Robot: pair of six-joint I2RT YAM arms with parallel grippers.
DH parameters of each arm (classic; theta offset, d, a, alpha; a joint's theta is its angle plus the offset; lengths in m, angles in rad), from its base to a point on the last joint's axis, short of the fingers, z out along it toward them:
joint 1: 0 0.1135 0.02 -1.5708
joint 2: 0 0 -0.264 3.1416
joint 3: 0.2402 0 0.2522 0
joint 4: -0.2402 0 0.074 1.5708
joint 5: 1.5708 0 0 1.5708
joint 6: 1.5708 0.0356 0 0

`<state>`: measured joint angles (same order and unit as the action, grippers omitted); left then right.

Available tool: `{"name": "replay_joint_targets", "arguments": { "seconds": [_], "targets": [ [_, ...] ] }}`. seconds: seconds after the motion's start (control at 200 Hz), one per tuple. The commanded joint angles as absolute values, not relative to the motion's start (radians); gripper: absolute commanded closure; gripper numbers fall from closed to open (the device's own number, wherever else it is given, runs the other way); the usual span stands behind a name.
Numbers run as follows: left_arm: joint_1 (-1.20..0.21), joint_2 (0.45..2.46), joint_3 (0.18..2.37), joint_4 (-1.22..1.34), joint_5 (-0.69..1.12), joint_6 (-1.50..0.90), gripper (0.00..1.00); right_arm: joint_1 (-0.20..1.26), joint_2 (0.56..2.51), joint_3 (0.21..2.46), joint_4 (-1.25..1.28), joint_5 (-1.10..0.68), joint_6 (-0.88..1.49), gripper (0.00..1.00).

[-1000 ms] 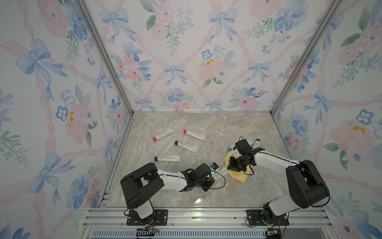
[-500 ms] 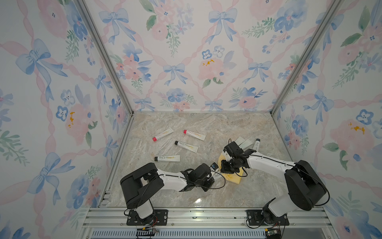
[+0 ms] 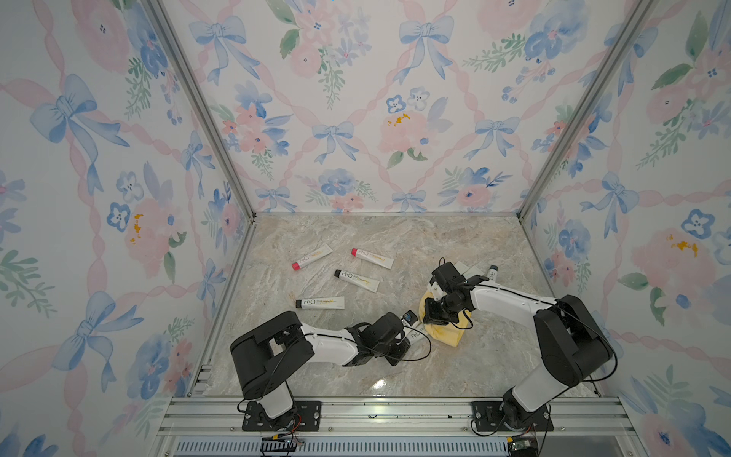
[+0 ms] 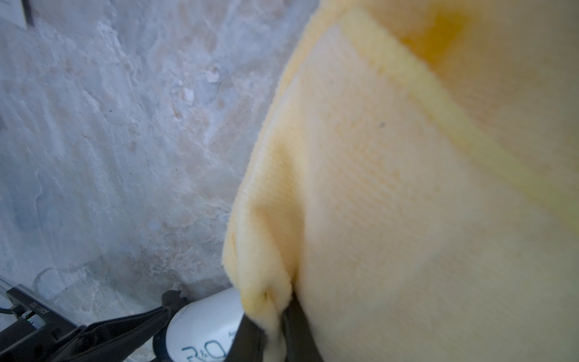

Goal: Wipe the surface of the toothpaste tube
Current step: Wipe the dirt from the toothpaste tube.

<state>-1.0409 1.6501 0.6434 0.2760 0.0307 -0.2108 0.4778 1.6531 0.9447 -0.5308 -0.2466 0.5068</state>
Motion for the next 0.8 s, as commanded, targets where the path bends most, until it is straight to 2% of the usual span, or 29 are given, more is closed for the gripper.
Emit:
{"name": "replay_joint_targets", "arguments": {
  "seconds": [0.0, 0.22, 0.43, 0.63, 0.795],
  "targets": [
    [-1.047, 1.657, 0.631, 0.230, 0.021, -0.209, 0.75, 0.424, 1.702, 0.918, -0.598, -0.047, 0.468, 0.87],
    [-1.047, 1.658, 0.632, 0.229, 0.019, -0.210, 0.75, 0.448, 1.691, 0.898, -0.593, -0.068, 0.476, 0.87],
    [-1.046, 1.660, 0.632, 0.231, 0.016, -0.209, 0.75, 0.556, 1.608, 0.862, -0.563, -0.218, 0.545, 0.87],
    [-1.047, 1.662, 0.635, 0.230, 0.016, -0.209, 0.75, 0.649, 1.562, 0.821, -0.523, -0.279, 0.611, 0.87],
    [-1.048, 1.661, 0.634, 0.230, 0.016, -0.209, 0.75, 0.618, 1.571, 0.795, -0.522, -0.255, 0.591, 0.87]
  ]
}}
